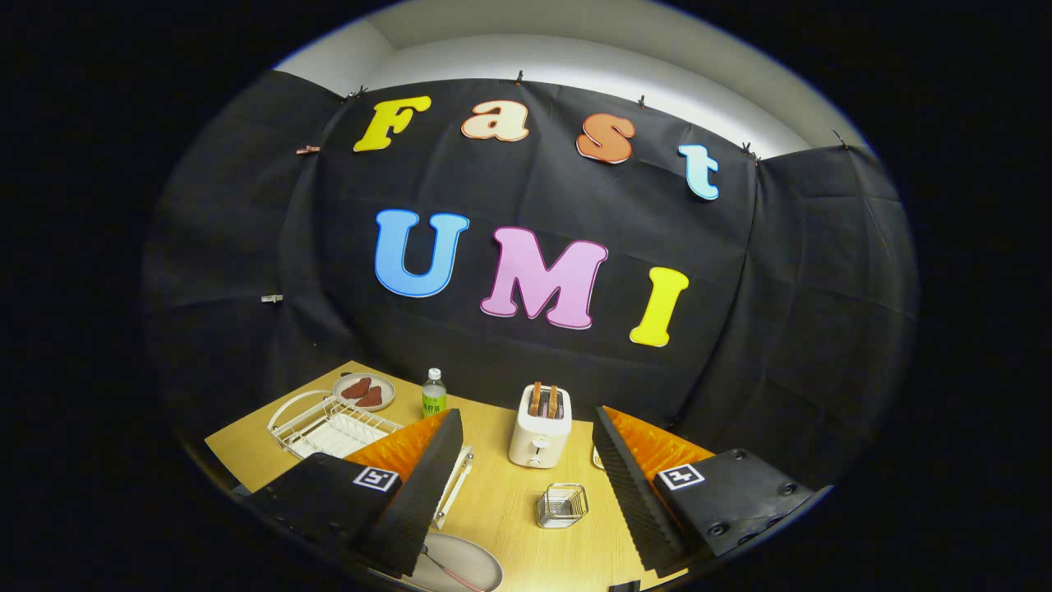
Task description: Take the plate from the dish rack, then take the spoon from the basket and place it into the plate.
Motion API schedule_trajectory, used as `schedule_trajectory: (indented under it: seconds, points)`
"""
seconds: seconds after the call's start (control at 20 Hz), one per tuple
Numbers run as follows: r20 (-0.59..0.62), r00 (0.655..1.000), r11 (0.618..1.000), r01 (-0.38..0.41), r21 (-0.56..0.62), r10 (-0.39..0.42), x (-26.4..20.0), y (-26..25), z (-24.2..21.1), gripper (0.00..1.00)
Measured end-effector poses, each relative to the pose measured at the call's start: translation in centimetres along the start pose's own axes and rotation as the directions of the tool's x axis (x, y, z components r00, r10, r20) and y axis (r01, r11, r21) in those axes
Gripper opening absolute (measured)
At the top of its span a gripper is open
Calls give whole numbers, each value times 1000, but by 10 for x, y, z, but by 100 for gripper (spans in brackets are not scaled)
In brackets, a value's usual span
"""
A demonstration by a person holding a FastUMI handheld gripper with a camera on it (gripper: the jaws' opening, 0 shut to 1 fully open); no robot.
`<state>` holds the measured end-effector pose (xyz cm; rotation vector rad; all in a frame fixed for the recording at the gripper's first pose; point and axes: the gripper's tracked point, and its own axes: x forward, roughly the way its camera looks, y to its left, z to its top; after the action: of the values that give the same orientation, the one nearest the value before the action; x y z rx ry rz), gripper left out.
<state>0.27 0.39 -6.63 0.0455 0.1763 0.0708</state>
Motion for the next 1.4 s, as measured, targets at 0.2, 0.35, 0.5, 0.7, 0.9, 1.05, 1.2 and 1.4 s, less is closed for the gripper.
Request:
schedule_trajectory:
  seconds: [0.2, 0.35, 0.5, 0.7, 0.9, 1.05, 1.2, 1.4]
  points:
    - [86, 996, 1000, 5, -15, -4, -7, 3, 42, 98]
    - [144, 990, 1000, 14, -23, -10, -13, 1, 65, 98]
    - [153, 988, 998, 26, -56, -17, -14, 0, 67, 98]
    - [150, 988, 998, 28, -56, -20, -11, 0, 67, 98]
    - [132, 991, 999, 20, -40, -15, -10, 1, 62, 98]
    - [141, 990, 999, 19, -39, -14, -10, -2, 63, 98]
    - [141, 990, 999, 23, -41, -17, -11, -2, 61, 98]
    - [133, 991, 999, 24, -39, -18, -11, -3, 57, 98]
